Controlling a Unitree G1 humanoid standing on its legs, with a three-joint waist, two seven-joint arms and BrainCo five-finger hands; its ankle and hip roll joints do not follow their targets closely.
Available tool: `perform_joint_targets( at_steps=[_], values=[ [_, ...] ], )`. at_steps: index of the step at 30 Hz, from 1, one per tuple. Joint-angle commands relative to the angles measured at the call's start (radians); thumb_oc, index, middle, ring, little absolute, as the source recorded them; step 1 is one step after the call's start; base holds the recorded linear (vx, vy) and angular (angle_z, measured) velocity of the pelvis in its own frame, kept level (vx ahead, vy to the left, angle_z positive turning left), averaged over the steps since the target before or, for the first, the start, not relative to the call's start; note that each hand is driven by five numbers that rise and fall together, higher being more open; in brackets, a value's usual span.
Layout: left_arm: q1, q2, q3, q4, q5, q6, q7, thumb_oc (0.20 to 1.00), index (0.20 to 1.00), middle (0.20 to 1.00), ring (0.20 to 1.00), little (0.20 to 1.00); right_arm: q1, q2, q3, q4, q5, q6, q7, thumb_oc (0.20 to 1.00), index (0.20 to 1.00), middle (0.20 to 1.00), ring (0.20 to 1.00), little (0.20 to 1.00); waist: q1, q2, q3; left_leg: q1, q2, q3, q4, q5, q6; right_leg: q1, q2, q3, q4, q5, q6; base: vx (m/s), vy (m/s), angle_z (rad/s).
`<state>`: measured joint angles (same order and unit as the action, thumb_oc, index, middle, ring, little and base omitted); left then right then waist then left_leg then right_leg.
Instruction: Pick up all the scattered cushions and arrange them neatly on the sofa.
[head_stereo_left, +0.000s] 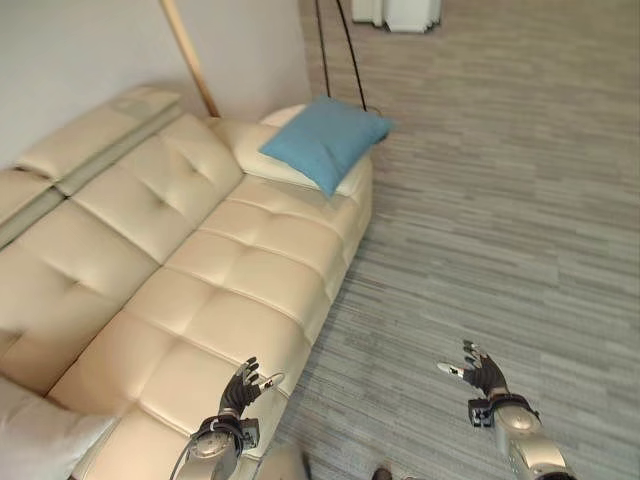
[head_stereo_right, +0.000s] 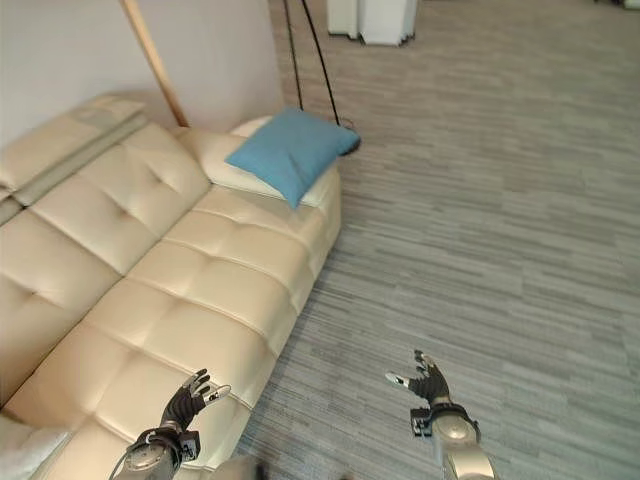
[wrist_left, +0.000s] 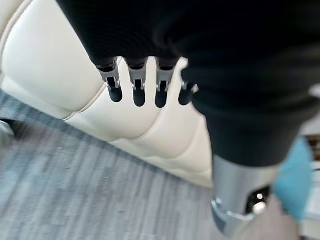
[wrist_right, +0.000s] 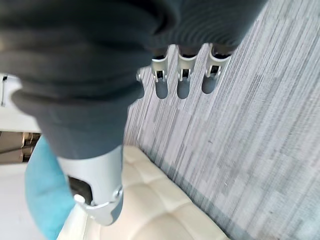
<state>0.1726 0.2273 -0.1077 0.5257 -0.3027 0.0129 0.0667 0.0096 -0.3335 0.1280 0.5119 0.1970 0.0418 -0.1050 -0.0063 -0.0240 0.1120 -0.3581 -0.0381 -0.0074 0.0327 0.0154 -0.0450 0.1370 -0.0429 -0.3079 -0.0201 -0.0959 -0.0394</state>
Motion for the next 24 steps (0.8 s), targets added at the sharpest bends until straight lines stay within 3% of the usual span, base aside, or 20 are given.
perform_joint_targets(
  at_steps=[1,2,4,6,7,11,13,14,15,16,17,18,19,21,23,24],
  values=[
    [-0.087,0.056,0.025,-0.039,-0.012,-0.049,0.028,1.000,1.000,1.000,1.000,1.000,-0.043,-0.039,-0.015,-0.006,0.007,-0.058,-0.014,1.000,1.000,1.000,1.000,1.000,0.041,0.028,0.053,0.124,0.045,-0.022,0.037,0.066,-0.039,-0.091,-0.014,0.068,-0.027,0.037,0.113,0.26,0.073,-1.40],
    [-0.091,0.059,0.026,-0.042,-0.013,-0.053,0.032,1.000,1.000,1.000,1.000,1.000,-0.047,-0.035,-0.016,0.003,0.012,-0.057,-0.020,1.000,1.000,1.000,1.000,1.000,0.050,0.037,0.065,0.091,0.031,-0.019,0.013,0.090,-0.046,-0.081,0.002,0.096,-0.026,0.024,0.113,0.26,0.126,-1.79],
    [-0.077,0.057,0.024,-0.034,-0.006,-0.053,0.024,1.000,1.000,1.000,1.000,1.000,-0.037,-0.029,-0.020,0.017,0.000,-0.051,-0.016,1.000,1.000,1.000,1.000,1.000,0.052,0.052,0.049,0.142,0.037,0.001,-0.048,0.102,-0.032,-0.044,0.015,0.143,-0.027,-0.007,0.118,0.40,0.232,-1.52],
    [-0.078,0.072,0.015,-0.027,0.008,-0.050,0.018,1.000,1.000,1.000,1.000,1.000,-0.032,-0.018,-0.028,0.027,0.003,-0.051,-0.016,1.000,1.000,1.000,1.000,1.000,0.042,0.037,0.031,0.163,0.032,0.015,-0.041,0.088,-0.019,-0.033,-0.001,0.152,-0.015,-0.021,0.122,0.38,0.195,-0.55],
    [-0.072,0.092,0.022,-0.034,0.010,-0.045,0.014,1.000,1.000,1.000,1.000,1.000,-0.032,-0.005,-0.024,0.044,-0.002,-0.050,-0.005,1.000,1.000,1.000,1.000,1.000,0.041,0.014,0.017,0.189,0.025,0.038,-0.028,0.054,0.009,-0.036,-0.020,0.170,0.015,-0.028,0.131,0.29,0.136,-0.43],
    [-0.069,0.110,0.035,-0.043,0.015,-0.039,0.015,1.000,1.000,1.000,1.000,1.000,-0.035,0.009,-0.017,0.057,-0.021,-0.042,0.007,1.000,1.000,1.000,1.000,1.000,0.053,-0.005,0.012,0.212,0.020,0.063,-0.015,0.013,0.039,-0.066,-0.033,0.180,0.112,-0.040,0.153,0.19,0.099,-0.17],
    [-0.067,0.120,0.047,-0.046,0.021,-0.036,0.020,1.000,1.000,1.000,1.000,1.000,-0.031,0.022,-0.016,0.055,-0.035,-0.034,0.020,1.000,1.000,1.000,1.000,1.000,0.050,-0.005,0.021,0.245,0.024,0.091,-0.011,-0.016,0.062,-0.157,-0.052,0.167,0.299,-0.010,0.202,0.23,0.133,-0.01],
    [-0.065,0.121,0.051,-0.048,0.019,-0.036,0.022,1.000,1.000,1.000,1.000,1.000,-0.024,0.034,-0.018,0.058,-0.042,-0.034,0.024,1.000,1.000,1.000,1.000,1.000,0.042,0.010,0.037,0.304,0.029,0.122,-0.032,-0.042,0.078,-0.269,-0.106,0.102,0.439,0.067,0.232,0.24,0.116,0.22],
    [-0.065,0.121,0.051,-0.048,0.019,-0.036,0.022,1.000,1.000,1.000,1.000,1.000,-0.024,0.034,-0.018,0.058,-0.043,-0.034,0.025,1.000,1.000,1.000,1.000,1.000,0.042,0.009,0.038,0.306,0.028,0.121,-0.033,-0.042,0.078,-0.269,-0.108,0.102,0.441,0.065,0.232,0.29,0.085,-0.04],
    [-0.065,0.119,0.052,-0.052,0.018,-0.033,0.019,1.000,1.000,1.000,1.000,1.000,-0.029,0.034,-0.021,0.060,-0.042,-0.032,0.025,1.000,1.000,1.000,1.000,1.000,0.040,0.014,0.042,0.323,0.031,0.125,-0.040,-0.053,0.076,-0.285,-0.124,0.072,0.402,0.058,0.217,0.23,-0.054,0.08],
    [-0.068,0.117,0.045,-0.058,0.018,-0.031,0.011,1.000,1.000,1.000,1.000,1.000,-0.037,0.028,-0.024,0.060,-0.039,-0.029,0.023,1.000,1.000,1.000,1.000,1.000,0.032,0.019,0.050,0.343,0.033,0.124,-0.044,-0.068,0.068,-0.302,-0.138,0.036,0.283,0.070,0.199,0.23,-0.054,-0.07],
    [-0.068,0.117,0.045,-0.058,0.018,-0.031,0.011,1.000,1.000,1.000,1.000,1.000,-0.037,0.028,-0.024,0.060,-0.039,-0.029,0.023,1.000,1.000,1.000,1.000,1.000,0.032,0.019,0.050,0.343,0.033,0.124,-0.044,-0.068,0.068,-0.302,-0.138,0.036,0.283,0.070,0.199,0.32,-0.144,0.08],
    [-0.078,0.119,0.041,-0.047,0.020,-0.032,0.011,1.000,1.000,1.000,1.000,1.000,-0.039,0.028,-0.035,0.065,-0.034,-0.029,0.012,1.000,1.000,1.000,1.000,1.000,0.021,0.013,0.061,0.370,0.030,0.115,-0.043,-0.087,0.056,-0.328,-0.142,0.026,0.140,0.117,0.206,0.27,-0.148,-0.01],
    [-0.094,0.117,0.039,-0.043,0.031,-0.042,0.013,1.000,1.000,1.000,1.000,1.000,-0.030,0.035,-0.046,0.055,-0.032,-0.028,0.007,1.000,1.000,1.000,1.000,1.000,0.006,0.005,0.066,0.402,0.034,0.102,-0.047,-0.107,0.038,-0.340,-0.150,0.022,0.030,0.174,0.227,0.38,-0.225,0.15],
    [-0.095,0.111,0.038,-0.040,0.038,-0.044,0.012,1.000,1.000,1.000,1.000,1.000,-0.021,0.040,-0.045,0.054,-0.027,-0.032,0.006,1.000,1.000,1.000,1.000,1.000,-0.001,-0.007,0.053,0.424,0.029,0.101,-0.048,-0.127,0.034,-0.320,-0.154,0.016,0.019,0.195,0.223,0.42,-0.238,0.37],
    [-0.098,0.102,0.037,-0.037,0.022,-0.042,0.016,1.000,1.000,1.000,1.000,1.000,-0.019,0.033,-0.044,0.054,-0.010,-0.038,0.005,1.000,1.000,1.000,1.000,1.000,-0.009,-0.007,0.033,0.452,0.060,0.090,-0.042,-0.146,0.019,-0.300,-0.141,0.011,0.030,0.194,0.208,0.40,-0.235,0.56]
  ],
)
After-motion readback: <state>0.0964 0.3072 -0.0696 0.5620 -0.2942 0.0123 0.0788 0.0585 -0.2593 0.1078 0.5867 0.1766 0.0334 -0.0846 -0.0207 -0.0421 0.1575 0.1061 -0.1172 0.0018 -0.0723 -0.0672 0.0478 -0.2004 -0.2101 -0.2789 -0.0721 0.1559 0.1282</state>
